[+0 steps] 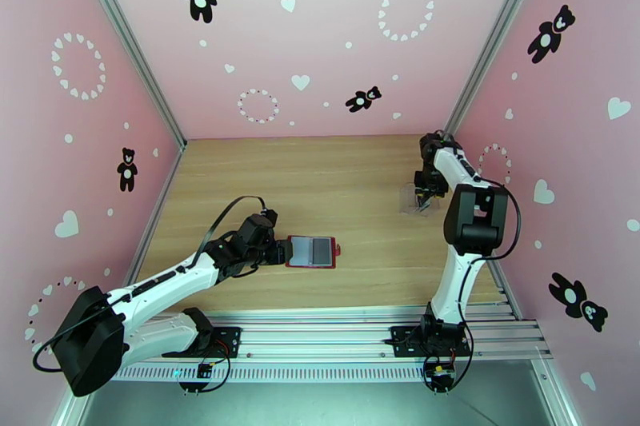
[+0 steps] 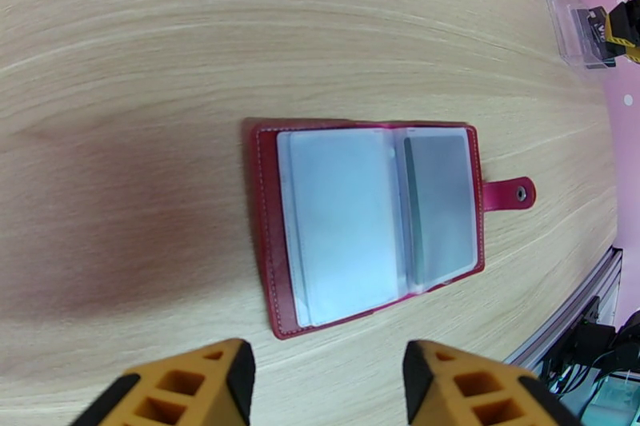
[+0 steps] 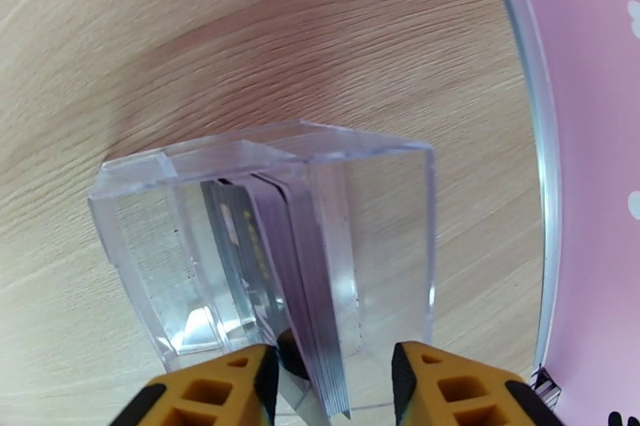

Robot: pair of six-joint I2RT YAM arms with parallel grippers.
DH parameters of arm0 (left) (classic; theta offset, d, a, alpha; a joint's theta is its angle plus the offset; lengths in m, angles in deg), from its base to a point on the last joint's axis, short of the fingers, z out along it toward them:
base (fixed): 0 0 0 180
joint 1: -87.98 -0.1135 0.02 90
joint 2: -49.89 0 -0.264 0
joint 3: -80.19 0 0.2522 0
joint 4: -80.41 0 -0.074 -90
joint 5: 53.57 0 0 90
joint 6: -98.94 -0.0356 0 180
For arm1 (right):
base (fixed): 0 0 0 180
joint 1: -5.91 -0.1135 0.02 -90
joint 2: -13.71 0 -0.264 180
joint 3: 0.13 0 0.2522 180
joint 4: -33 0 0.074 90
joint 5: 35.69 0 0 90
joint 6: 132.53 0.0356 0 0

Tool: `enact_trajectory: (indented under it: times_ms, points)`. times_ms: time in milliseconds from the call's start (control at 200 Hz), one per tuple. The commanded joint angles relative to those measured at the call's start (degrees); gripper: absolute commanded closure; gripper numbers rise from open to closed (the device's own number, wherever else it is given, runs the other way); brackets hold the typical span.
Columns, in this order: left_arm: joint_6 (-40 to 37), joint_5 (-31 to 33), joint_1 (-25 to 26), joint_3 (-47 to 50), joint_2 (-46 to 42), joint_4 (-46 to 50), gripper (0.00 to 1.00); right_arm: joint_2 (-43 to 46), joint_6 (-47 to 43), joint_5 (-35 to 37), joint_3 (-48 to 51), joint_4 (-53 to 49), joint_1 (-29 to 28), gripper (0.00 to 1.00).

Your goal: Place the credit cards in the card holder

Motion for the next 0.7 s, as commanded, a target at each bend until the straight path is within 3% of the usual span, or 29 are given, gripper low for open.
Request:
enact_trajectory:
  times_ms: [0,150,555,691]
  points:
    - [-0.33,-0.61,-0.54,-1.47,0.86,-1.09,0.45,1.67,0.11,-0.14,0.81,-0.96,0.66,0.71]
    - [-0.41,-0.49,-0.53,-1.38,0.78,-0.97,0.46,1.61,0.13,-0.92,0.78,-0.96,0.68,0.86]
    - [-0.06,-0.13,-0.46,-1.38,-0.39,-0.21,0.46,5.37,0.92,-7.70,2.46,0.09,0.58,1.00]
    - [0.20,0.07,-0.47,-1.38,-1.71,0.30,0.46,9.83,2.18,-7.38,5.25,2.43,0.39,1.00]
